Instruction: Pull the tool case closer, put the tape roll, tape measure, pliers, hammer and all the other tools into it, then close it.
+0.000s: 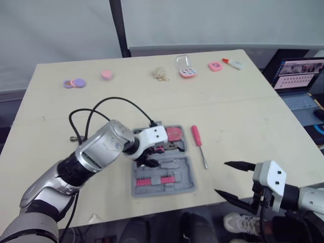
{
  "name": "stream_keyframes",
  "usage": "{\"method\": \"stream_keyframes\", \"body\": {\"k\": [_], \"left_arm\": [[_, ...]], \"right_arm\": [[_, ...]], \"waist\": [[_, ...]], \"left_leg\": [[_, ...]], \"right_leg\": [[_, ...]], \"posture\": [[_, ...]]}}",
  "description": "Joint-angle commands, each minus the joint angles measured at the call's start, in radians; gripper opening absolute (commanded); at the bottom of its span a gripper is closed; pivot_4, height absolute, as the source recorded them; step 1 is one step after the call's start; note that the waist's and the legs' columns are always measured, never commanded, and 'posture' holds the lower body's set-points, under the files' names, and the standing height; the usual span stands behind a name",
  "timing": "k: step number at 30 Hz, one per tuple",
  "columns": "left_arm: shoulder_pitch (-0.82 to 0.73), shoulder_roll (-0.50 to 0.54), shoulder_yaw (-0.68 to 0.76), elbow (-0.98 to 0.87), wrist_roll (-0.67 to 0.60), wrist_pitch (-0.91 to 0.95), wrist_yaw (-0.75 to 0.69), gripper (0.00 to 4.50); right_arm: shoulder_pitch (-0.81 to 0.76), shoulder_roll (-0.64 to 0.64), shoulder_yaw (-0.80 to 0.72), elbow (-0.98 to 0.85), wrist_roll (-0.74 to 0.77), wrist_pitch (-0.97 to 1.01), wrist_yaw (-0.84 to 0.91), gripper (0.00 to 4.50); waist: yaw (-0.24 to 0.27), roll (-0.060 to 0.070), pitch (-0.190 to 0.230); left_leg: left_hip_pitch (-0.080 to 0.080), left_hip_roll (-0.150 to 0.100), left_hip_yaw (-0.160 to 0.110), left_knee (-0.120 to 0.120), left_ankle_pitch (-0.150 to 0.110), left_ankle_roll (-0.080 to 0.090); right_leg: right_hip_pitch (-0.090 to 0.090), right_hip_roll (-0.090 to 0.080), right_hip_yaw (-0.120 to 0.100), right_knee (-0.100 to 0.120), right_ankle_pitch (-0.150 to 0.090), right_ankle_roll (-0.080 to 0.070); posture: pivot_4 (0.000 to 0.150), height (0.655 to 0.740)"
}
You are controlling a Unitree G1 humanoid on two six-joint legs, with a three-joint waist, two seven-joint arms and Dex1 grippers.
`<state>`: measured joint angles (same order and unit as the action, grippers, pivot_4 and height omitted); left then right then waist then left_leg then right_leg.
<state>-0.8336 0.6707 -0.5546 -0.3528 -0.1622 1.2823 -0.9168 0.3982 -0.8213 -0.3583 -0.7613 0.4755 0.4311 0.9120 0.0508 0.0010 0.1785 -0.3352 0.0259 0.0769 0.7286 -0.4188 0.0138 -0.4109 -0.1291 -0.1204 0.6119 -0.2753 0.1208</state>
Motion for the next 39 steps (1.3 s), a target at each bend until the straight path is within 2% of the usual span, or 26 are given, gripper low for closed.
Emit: {"method": "stream_keyframes", "body": {"k": [1,2,6,13,17,20,26,39], "left_arm": [[0.055,-0.007,0.139,-0.046,-0.058,-0.003,0.024,2.26],[0.083,-0.005,0.170,-0.044,-0.066,-0.034,0.031,2.00],[0.188,-0.054,0.320,-0.019,-0.131,-0.135,0.051,0.03],[0.436,-0.057,0.422,0.071,-0.156,-0.554,-0.028,0.03],[0.539,-0.055,0.429,0.131,-0.136,-0.777,-0.063,0.03],[0.571,-0.057,0.396,0.197,-0.076,-0.914,-0.052,0.03],[0.569,-0.123,0.367,0.258,-0.018,-1.008,0.012,0.03],[0.533,-0.186,0.318,0.308,0.039,-1.002,0.049,0.03]], "right_arm": [[-0.011,-0.005,-0.020,-0.041,0.028,0.012,-0.011,4.50],[-0.012,-0.006,-0.022,-0.043,0.030,0.015,-0.010,4.50],[-0.015,-0.007,-0.023,-0.050,0.035,0.024,-0.013,4.50],[-0.037,0.002,-0.027,-0.047,0.056,0.028,-0.017,4.50],[-0.040,0.006,-0.024,-0.048,0.065,0.028,-0.022,4.50],[-0.044,0.006,-0.016,-0.038,0.058,0.022,-0.022,4.50],[-0.047,0.005,-0.017,-0.037,0.057,0.023,-0.025,4.50],[-0.010,0.005,-0.045,-0.047,0.058,0.021,-0.021,4.50]], "waist": [[-0.001,0.000,0.000],[-0.002,0.000,0.000],[-0.002,0.000,0.000],[-0.004,0.000,0.000],[0.000,0.000,0.000],[0.001,0.000,0.000],[-0.001,0.000,0.000],[-0.002,0.000,0.000]], "left_leg": [[0.000,0.000,0.000,0.000,0.000,0.000],[0.000,0.000,-0.001,0.000,0.000,0.000],[0.000,0.000,-0.006,0.000,0.000,0.000],[0.000,0.000,-0.007,0.001,0.000,0.000],[0.000,0.000,-0.007,0.001,0.000,0.000],[0.000,0.000,-0.007,0.001,0.000,0.000],[0.000,-0.001,-0.007,0.001,0.000,0.001],[0.000,-0.001,-0.007,0.001,0.000,0.001]], "right_leg": [[0.000,0.000,0.000,0.000,0.000,0.000],[0.000,0.000,0.000,0.000,0.000,0.000],[0.000,0.000,0.000,0.000,0.000,0.000],[0.000,0.000,0.000,0.000,0.000,0.000],[0.000,-0.001,-0.001,0.000,0.000,0.000],[0.000,-0.001,-0.001,0.000,0.000,0.000],[0.000,-0.001,-0.001,0.000,0.000,0.000],[0.000,-0.001,-0.001,0.000,0.000,0.000]], "posture": [[0.150,0.7287],[0.150,0.7287],[0.150,0.7287],[0.150,0.7287],[0.150,0.7287],[0.150,0.7287],[0.150,0.7287],[0.150,0.7287]]}}
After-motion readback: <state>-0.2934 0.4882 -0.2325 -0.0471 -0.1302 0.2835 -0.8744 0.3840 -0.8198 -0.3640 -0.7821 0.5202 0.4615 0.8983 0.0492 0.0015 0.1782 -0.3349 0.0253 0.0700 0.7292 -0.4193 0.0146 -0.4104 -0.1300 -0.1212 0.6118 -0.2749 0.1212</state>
